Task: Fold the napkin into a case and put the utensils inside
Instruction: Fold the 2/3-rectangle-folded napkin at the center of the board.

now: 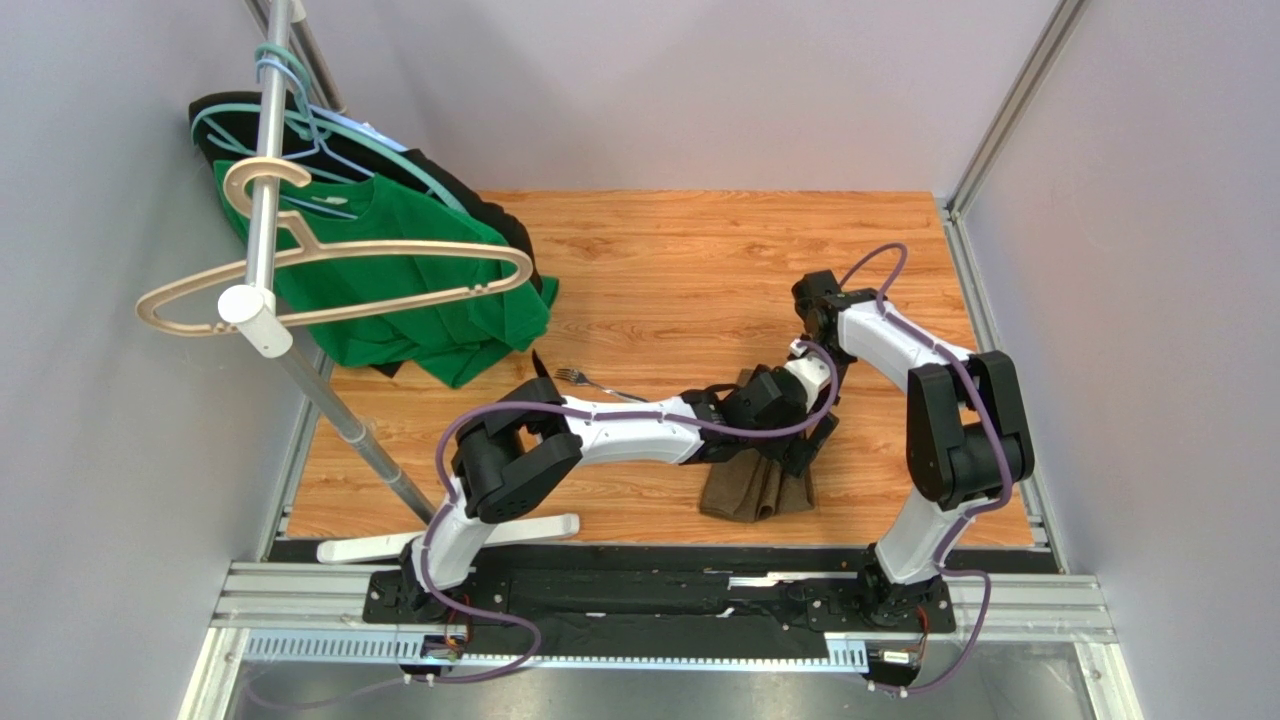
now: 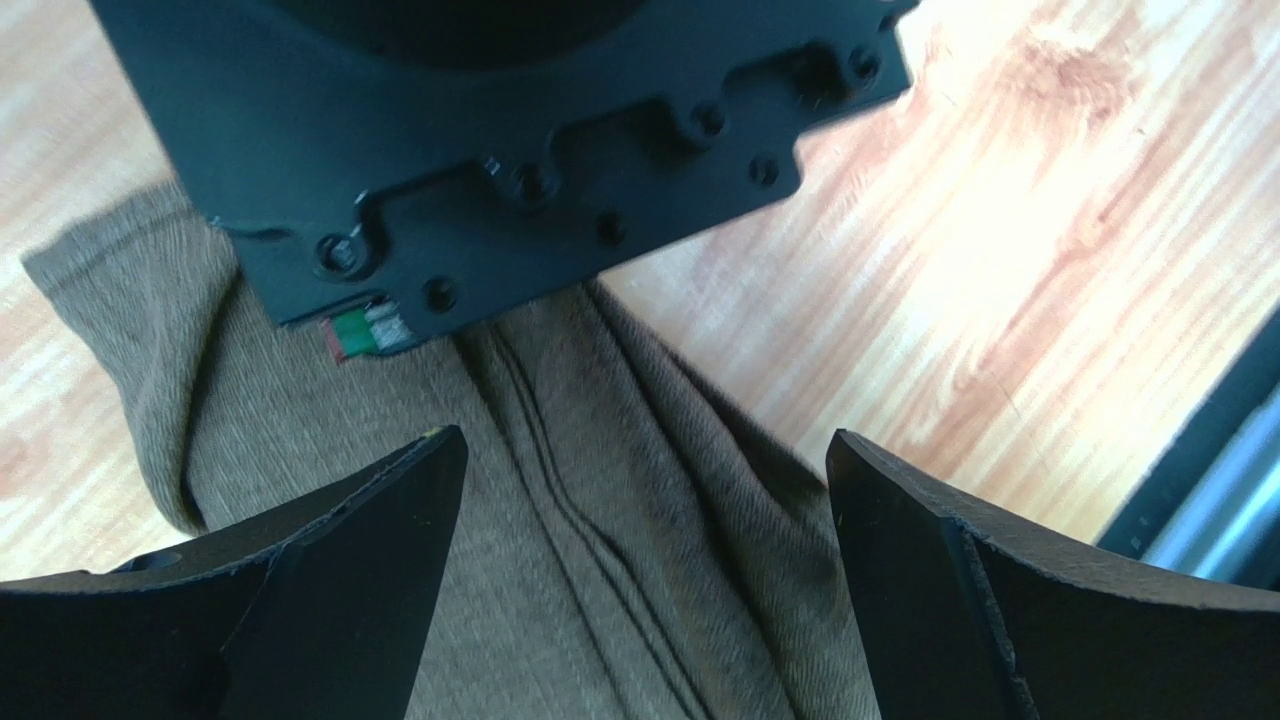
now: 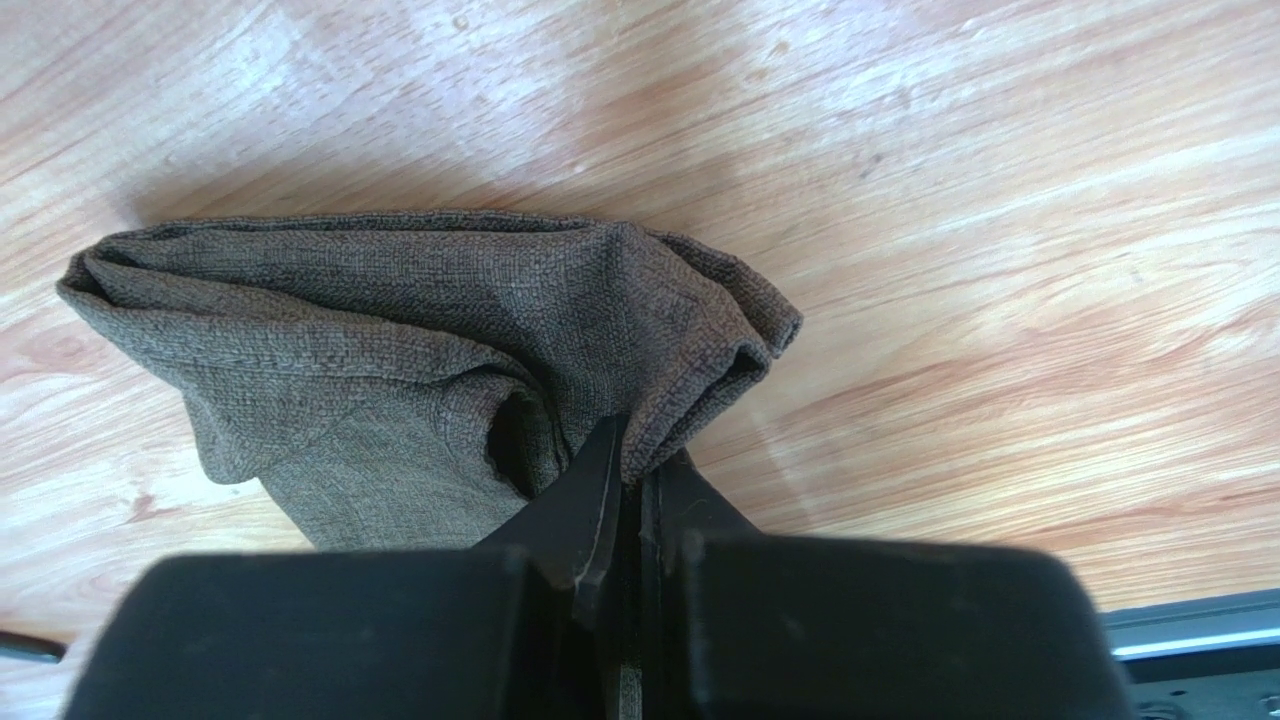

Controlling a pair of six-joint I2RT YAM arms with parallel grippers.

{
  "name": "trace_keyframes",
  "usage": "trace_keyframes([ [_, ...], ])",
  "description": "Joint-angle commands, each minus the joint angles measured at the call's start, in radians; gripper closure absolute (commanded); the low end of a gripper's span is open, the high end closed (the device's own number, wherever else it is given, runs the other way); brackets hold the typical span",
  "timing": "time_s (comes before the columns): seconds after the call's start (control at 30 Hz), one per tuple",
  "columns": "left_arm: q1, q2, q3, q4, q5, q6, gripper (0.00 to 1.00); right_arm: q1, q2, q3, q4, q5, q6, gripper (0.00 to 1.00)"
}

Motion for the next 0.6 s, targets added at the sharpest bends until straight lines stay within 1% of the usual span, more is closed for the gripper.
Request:
trace_keyframes([
  [0.0,-0.027,0.006,0.009,0.132,-0.082,0.057,0.02,0.03,-0.034,-0.004,0.0,-0.029,0.074,1.0],
  [0.07,-0.036,0.029,0.036,0.126,-0.128,0.063,0.02,0.031,-0.037,-0.013,0.003,-0.035,0.089,1.0],
  [0.13,-0.037,0.046,0.065,0.097,-0.172,0.056,0.09,0.03,-0.037,-0.019,0.003,-0.038,0.112,1.0],
  [0.23,-0.039,0.066,0.085,0.077,-0.203,0.048,0.12,0.028,-0.028,-0.027,0.002,-0.036,0.125,1.0],
  [0.27,-0.041,0.07,0.086,0.071,-0.217,0.042,0.14,0.025,-0.027,-0.03,0.003,-0.07,0.128,1.0],
  [0.3,-0.039,0.072,0.086,0.068,-0.23,0.039,0.17,0.027,-0.03,-0.032,0.002,-0.073,0.132,1.0],
  [0.33,-0.041,0.07,0.089,0.065,-0.252,0.037,0.19,0.027,-0.031,-0.035,0.003,-0.076,0.137,1.0],
  [0.43,-0.039,0.07,0.093,0.052,-0.293,0.031,0.21,0.025,-0.047,-0.036,-0.003,-0.07,0.142,1.0],
  [0.47,-0.039,0.073,0.098,0.024,-0.297,0.031,0.21,0.022,-0.05,-0.036,-0.004,-0.061,0.143,1.0],
  [0.57,-0.039,0.083,0.118,-0.007,-0.309,0.028,0.26,0.013,-0.053,-0.035,-0.007,-0.061,0.134,1.0],
])
